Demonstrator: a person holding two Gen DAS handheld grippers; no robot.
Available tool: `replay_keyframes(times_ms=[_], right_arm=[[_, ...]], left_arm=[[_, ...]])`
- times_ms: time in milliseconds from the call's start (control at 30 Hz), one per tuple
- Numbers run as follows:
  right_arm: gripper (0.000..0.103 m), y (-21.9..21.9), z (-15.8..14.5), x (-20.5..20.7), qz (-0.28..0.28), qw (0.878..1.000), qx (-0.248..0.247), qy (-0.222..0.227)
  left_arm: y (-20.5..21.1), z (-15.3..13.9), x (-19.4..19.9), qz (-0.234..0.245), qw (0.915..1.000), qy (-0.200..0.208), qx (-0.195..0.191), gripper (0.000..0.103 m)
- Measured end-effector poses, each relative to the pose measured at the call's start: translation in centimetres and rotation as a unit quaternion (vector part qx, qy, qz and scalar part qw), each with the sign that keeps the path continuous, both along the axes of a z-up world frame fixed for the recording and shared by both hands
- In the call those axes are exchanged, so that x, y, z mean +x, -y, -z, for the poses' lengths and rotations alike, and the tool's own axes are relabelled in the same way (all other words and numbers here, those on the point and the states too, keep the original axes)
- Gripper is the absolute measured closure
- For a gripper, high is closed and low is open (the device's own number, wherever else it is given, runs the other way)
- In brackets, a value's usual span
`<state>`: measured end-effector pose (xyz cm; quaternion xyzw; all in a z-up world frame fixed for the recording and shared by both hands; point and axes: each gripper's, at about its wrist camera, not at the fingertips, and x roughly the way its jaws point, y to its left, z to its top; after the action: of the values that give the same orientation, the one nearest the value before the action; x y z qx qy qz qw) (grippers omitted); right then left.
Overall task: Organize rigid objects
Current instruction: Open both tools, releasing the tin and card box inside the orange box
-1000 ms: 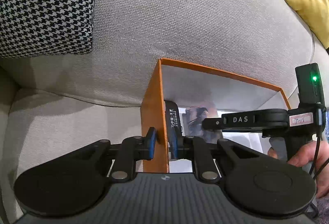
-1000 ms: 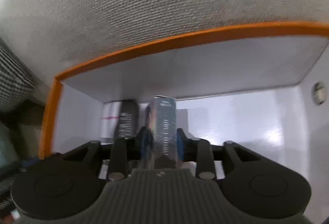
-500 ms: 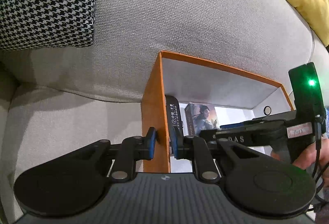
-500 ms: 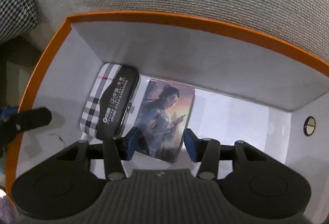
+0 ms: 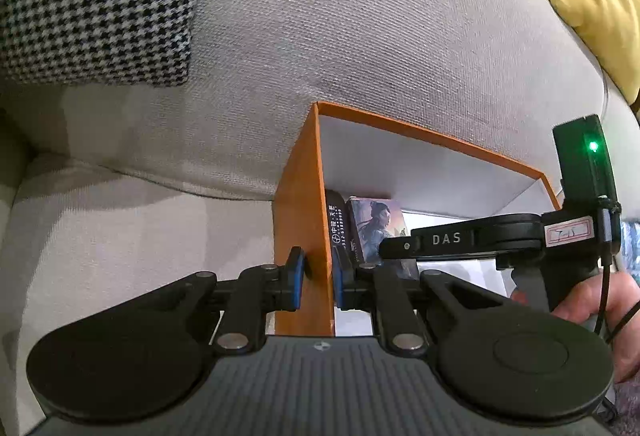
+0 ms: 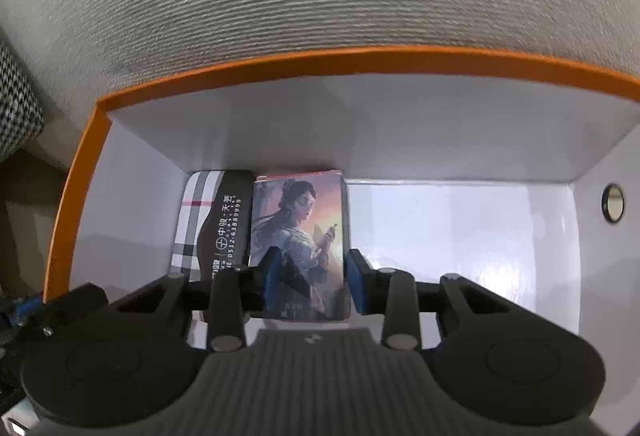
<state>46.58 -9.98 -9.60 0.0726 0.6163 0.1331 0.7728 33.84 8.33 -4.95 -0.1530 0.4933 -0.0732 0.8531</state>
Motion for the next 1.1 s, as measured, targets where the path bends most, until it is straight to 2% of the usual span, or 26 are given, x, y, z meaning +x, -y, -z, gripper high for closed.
replay_keyframes(times_ms=[67,167,267,333,433,533,633,667,700,767,833,867,900,1100], right_arm=[[0.063,0.1,-0.5,-0.5,-0.016,1.000,-0.001,0.003],[0.057,-0.5,-1.7,-1.8,-0.085,0.996,-0.017,0.018],[0.058,-1.6,-2.0,-2.9,-0.146,0.988,-0.034,0.029],[0.058,-2.7,-1.9,-3.2,-0.163,0.984,-0.054,0.039],[0.065,-4.2,-1.5,-2.9,-0.187,0.978,-0.078,0.054],[0.067,-5.3,-0.7,-2.1,-0.192,0.976,-0.084,0.058],[0.065,-5.2,-1.1,-2.1,-0.194,0.976,-0.084,0.045],[0.057,-4.5,-2.4,-2.8,-0.203,0.974,-0.088,0.041],[0.053,-4.4,-2.4,-3.1,-0.212,0.971,-0.100,0.041],[0.053,-4.4,-1.7,-3.6,-0.228,0.965,-0.122,0.040],[0.056,-4.2,-1.0,-3.6,-0.232,0.963,-0.130,0.032],[0.068,-4.1,-0.9,-3.5,-0.229,0.964,-0.129,0.029],[0.071,-4.1,-0.8,-3.4,-0.226,0.965,-0.127,0.028],[0.074,-4.3,-0.5,-2.8,-0.216,0.967,-0.131,0.035]], left_arm=[[-0.3,-0.1,-0.6,-0.007,0.9999,0.006,-0.009,0.087],[-0.7,-0.1,-1.6,-0.016,0.9996,0.015,-0.019,0.087],[-1.2,-0.2,-2.4,-0.028,0.9988,0.026,-0.031,0.087],[-1.3,-0.2,-3.1,-0.038,0.9977,0.033,-0.046,0.087],[-1.4,-0.1,-4.0,-0.046,0.9968,0.043,-0.049,0.087],[-1.8,-0.1,-4.6,-0.055,0.9959,0.046,-0.056,0.087],[-2.4,-0.4,-5.3,-0.064,0.9941,0.054,-0.069,0.086],[-2.5,-0.5,-5.6,-0.065,0.9937,0.056,-0.072,0.086],[-2.6,-0.4,-5.9,-0.067,0.9934,0.058,-0.073,0.085],[-2.7,-0.2,-6.2,-0.071,0.9929,0.055,-0.078,0.084],[-2.6,0.0,-6.2,-0.075,0.9924,0.050,-0.084,0.084],[-2.6,0.0,-6.2,-0.077,0.9920,0.047,-0.088,0.084],[-2.5,0.1,-6.2,-0.077,0.9915,0.045,-0.094,0.084],[-2.3,0.2,-6.2,-0.078,0.9921,0.046,-0.088,0.084]])
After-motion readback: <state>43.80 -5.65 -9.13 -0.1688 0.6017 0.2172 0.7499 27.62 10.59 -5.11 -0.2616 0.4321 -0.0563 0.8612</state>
